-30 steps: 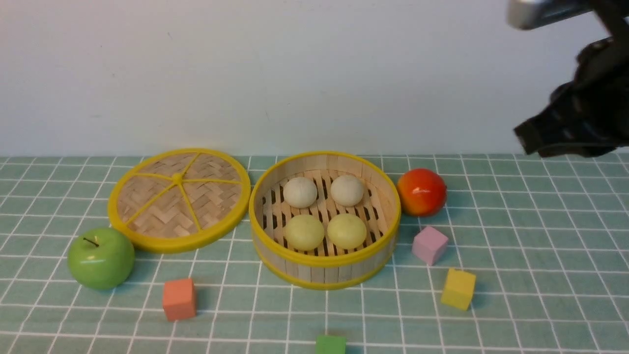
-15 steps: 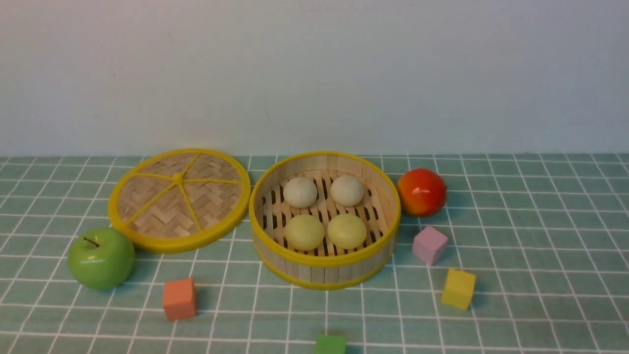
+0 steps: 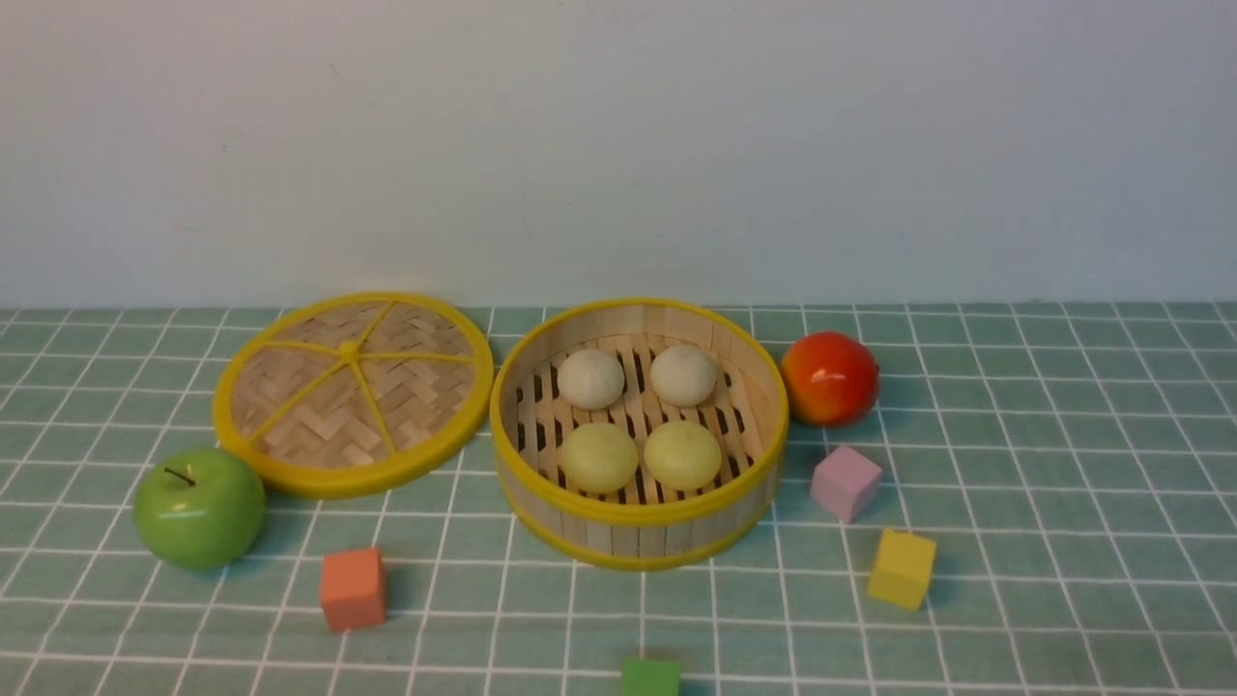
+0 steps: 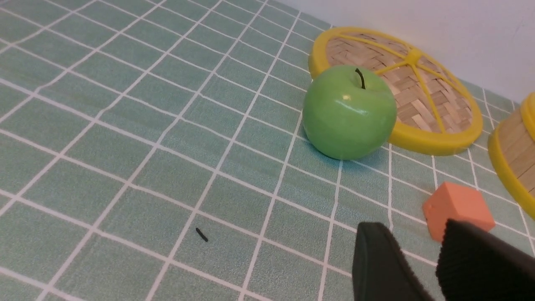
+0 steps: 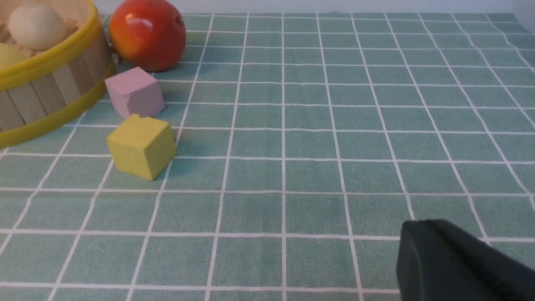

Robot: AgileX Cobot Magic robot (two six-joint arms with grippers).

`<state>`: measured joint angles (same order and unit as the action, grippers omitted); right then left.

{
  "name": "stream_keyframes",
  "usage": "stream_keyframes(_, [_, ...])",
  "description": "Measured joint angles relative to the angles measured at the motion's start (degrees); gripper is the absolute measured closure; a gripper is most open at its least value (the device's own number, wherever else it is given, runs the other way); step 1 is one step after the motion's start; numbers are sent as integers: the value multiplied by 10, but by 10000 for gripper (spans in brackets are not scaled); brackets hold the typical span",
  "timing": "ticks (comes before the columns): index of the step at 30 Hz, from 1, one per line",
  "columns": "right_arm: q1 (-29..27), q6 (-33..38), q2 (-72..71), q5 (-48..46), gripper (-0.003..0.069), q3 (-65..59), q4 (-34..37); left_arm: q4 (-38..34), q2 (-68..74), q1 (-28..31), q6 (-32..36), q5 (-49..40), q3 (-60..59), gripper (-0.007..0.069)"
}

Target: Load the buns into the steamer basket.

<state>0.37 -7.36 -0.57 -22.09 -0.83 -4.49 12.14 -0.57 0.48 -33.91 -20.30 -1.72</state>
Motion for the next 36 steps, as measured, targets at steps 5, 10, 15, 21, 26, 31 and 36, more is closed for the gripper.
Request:
stream_keyframes(5, [-2,0,0,0,645,0,0,0,0,0,0,0,0,386])
stream_keyframes(10, [-2,0,0,0,638,0,0,0,0,0,0,0,0,386])
stream_keyframes(15, [-2,0,0,0,633,0,0,0,0,0,0,0,0,386])
stream_keyframes(21, [-2,0,0,0,627,0,0,0,0,0,0,0,0,386])
stream_keyframes(26, [-2,0,0,0,626,0,0,0,0,0,0,0,0,386])
stream_keyframes(31, [-2,0,0,0,622,0,0,0,0,0,0,0,0,386])
stream_keyframes(36, [-2,0,0,0,620,0,0,0,0,0,0,0,0,386])
